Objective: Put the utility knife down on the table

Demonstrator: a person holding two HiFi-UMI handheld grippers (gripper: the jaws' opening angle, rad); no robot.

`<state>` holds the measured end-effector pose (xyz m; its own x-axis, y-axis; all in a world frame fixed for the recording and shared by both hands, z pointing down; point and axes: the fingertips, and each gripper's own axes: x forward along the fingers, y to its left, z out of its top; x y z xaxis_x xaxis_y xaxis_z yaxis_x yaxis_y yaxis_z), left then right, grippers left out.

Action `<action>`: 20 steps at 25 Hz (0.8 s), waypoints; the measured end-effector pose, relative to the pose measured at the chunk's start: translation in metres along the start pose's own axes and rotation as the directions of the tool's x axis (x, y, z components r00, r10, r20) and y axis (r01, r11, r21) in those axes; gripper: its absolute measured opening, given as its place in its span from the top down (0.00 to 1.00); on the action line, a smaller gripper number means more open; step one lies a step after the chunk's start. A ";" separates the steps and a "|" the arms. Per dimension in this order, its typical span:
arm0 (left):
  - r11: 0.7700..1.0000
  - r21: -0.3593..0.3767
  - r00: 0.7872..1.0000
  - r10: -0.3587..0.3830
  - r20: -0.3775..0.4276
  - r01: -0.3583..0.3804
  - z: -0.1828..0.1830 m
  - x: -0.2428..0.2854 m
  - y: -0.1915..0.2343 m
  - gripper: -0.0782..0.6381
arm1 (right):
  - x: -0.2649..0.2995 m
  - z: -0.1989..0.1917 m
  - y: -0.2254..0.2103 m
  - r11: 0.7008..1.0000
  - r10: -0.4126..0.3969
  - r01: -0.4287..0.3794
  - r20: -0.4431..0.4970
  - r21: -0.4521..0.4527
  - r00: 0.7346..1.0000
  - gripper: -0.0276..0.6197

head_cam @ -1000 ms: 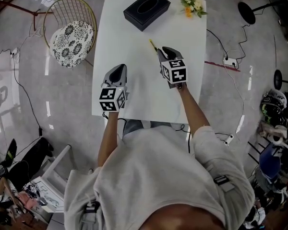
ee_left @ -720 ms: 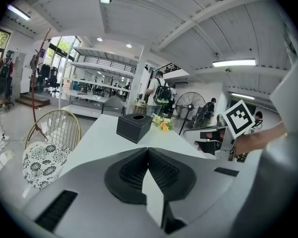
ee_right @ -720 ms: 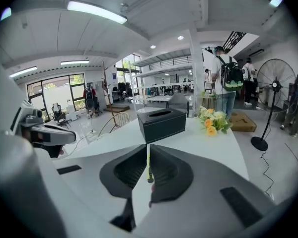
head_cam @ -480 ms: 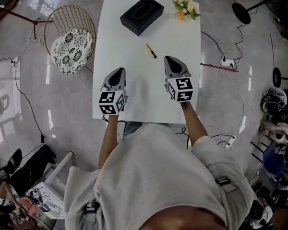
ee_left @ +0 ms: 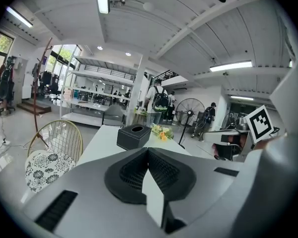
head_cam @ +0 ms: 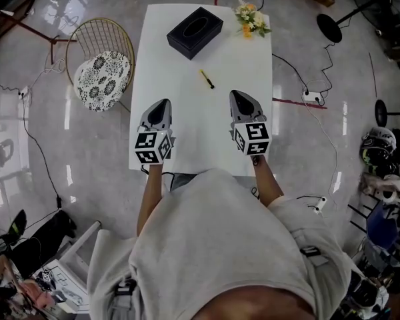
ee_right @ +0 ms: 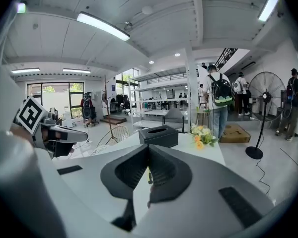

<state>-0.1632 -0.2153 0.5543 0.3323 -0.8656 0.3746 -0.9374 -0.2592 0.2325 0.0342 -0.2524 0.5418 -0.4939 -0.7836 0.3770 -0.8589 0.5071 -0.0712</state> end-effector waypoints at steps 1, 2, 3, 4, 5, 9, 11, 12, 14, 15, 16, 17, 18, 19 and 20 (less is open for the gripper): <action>1.000 0.005 1.000 0.001 0.011 -0.001 0.005 -0.001 -0.001 0.86 | 0.000 0.007 -0.001 1.000 0.000 0.000 0.013 -0.010 1.000 0.91; 1.000 0.010 1.000 0.001 0.022 -0.001 0.010 -0.001 -0.001 0.86 | -0.001 0.014 -0.001 1.000 -0.001 0.001 0.028 -0.019 1.000 0.91; 1.000 0.016 0.999 0.001 0.033 -0.002 0.016 -0.002 -0.002 0.86 | -0.002 0.022 -0.002 1.000 -0.002 0.003 0.043 -0.025 0.999 0.91; 1.000 0.021 0.999 0.001 0.044 -0.002 0.021 -0.002 -0.003 0.86 | -0.004 0.029 -0.003 0.999 -0.003 0.005 0.058 -0.032 0.998 0.91; 1.000 0.026 0.999 0.000 0.055 -0.002 0.026 -0.003 -0.004 0.86 | -0.005 0.036 -0.004 0.999 -0.004 0.007 0.072 -0.037 0.997 0.91; 0.999 0.048 0.995 -0.003 0.097 -0.001 0.047 -0.006 -0.008 0.86 | -0.013 0.059 -0.005 0.999 -0.009 0.016 0.122 -0.050 0.992 0.91; 0.998 0.059 0.993 -0.007 0.120 0.000 0.057 -0.007 -0.010 0.86 | -0.015 0.066 -0.004 0.998 -0.013 0.021 0.145 -0.056 0.989 0.91; 0.998 0.064 0.992 -0.009 0.130 0.001 0.061 -0.006 -0.010 0.86 | -0.016 0.069 -0.004 0.998 -0.015 0.024 0.153 -0.057 0.988 0.91; 0.997 0.072 0.990 -0.013 0.144 0.003 0.068 -0.006 -0.012 0.86 | -0.018 0.072 -0.005 0.998 -0.020 0.029 0.165 -0.054 0.986 0.91; 0.997 0.077 0.989 -0.015 0.150 0.004 0.071 -0.005 -0.014 0.86 | -0.020 0.074 -0.006 0.998 -0.021 0.030 0.171 -0.053 0.985 0.91; 0.997 0.081 0.988 -0.017 0.156 0.004 0.075 -0.005 -0.015 0.86 | -0.021 0.076 -0.006 0.998 -0.021 0.030 0.178 -0.053 0.984 0.91; 0.996 0.085 0.987 -0.018 0.161 0.004 0.077 -0.005 -0.016 0.86 | -0.022 0.078 -0.006 0.998 -0.020 0.030 0.183 -0.051 0.983 0.91; 0.996 0.088 0.986 -0.019 0.165 0.004 0.080 -0.006 -0.017 0.86 | -0.024 0.078 -0.004 0.998 -0.019 0.029 0.187 -0.049 0.982 0.91; 0.996 0.090 0.985 -0.020 0.169 0.005 0.081 -0.007 -0.018 0.86 | -0.026 0.078 -0.003 0.999 -0.019 0.028 0.190 -0.047 0.982 0.91; 0.996 0.093 0.985 -0.022 0.174 0.006 0.083 -0.008 -0.019 0.86 | -0.027 0.079 -0.002 0.999 -0.018 0.028 0.193 -0.046 0.981 0.91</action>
<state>-0.1568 -0.2393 0.4721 0.3295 -0.9210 0.2076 -0.9412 -0.3030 0.1497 0.0384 -0.2609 0.4590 -0.4951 -0.8472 0.1927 -0.8650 0.5014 -0.0179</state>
